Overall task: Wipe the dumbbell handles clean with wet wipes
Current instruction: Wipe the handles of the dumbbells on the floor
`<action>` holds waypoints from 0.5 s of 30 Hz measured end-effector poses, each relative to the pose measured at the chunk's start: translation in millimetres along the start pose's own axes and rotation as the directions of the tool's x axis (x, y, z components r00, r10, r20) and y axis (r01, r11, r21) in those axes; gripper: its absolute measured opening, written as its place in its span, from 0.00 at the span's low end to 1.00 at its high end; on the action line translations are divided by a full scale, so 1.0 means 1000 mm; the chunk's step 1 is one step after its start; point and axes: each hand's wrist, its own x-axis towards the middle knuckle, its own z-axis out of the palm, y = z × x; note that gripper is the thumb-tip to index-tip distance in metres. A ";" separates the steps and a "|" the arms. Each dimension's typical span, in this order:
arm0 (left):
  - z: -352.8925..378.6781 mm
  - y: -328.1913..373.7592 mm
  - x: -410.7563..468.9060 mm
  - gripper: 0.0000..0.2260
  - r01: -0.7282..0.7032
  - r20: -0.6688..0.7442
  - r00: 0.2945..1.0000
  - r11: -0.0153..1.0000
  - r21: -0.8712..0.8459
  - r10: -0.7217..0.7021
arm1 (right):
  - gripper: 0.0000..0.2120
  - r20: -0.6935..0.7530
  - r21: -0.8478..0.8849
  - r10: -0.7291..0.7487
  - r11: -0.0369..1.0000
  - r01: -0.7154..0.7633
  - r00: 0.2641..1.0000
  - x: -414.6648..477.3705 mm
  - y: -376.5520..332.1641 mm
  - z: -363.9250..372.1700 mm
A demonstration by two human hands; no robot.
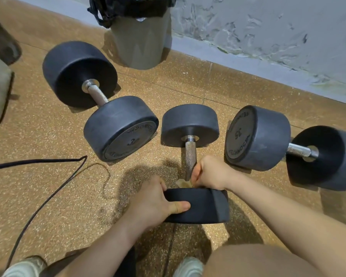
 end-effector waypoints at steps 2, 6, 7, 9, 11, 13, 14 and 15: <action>0.002 0.005 -0.003 0.26 -0.020 0.001 1.000 0.999 0.032 0.020 | 0.06 -0.049 -0.004 -0.011 1.000 0.010 0.999 0.001 -0.004 0.000; 0.006 0.019 -0.009 0.27 -0.055 0.028 0.998 0.997 0.049 0.054 | 0.15 -0.365 -0.048 -0.029 0.999 0.012 0.931 0.019 -0.001 -0.007; 0.007 0.022 -0.010 0.27 -0.061 0.033 0.998 0.996 0.068 0.059 | 0.12 -0.417 -0.080 -0.039 0.997 0.007 0.908 0.024 0.000 -0.011; 0.008 0.029 -0.011 0.27 -0.075 0.040 0.997 0.991 0.109 0.071 | 0.09 -0.502 -0.105 -0.047 0.994 -0.007 0.863 0.032 0.003 -0.014; 0.010 0.036 -0.010 0.28 -0.098 0.043 0.995 0.981 0.168 0.092 | 0.09 -0.579 -0.114 -0.053 0.993 -0.017 0.814 0.035 0.008 -0.011; 0.011 0.042 -0.008 0.29 -0.114 0.061 0.993 0.969 0.218 0.103 | 0.09 -0.635 -0.053 -0.021 0.998 -0.016 0.772 0.036 0.012 -0.003; 0.012 0.045 -0.007 0.30 -0.117 0.068 0.992 0.965 0.233 0.104 | 0.09 -0.652 -0.014 -0.006 1.000 -0.004 0.759 0.037 0.015 -0.001; 0.012 0.047 -0.006 0.31 -0.120 0.073 0.992 0.962 0.244 0.105 | 0.10 -0.651 0.018 0.014 1.000 -0.002 0.759 0.039 0.016 -0.001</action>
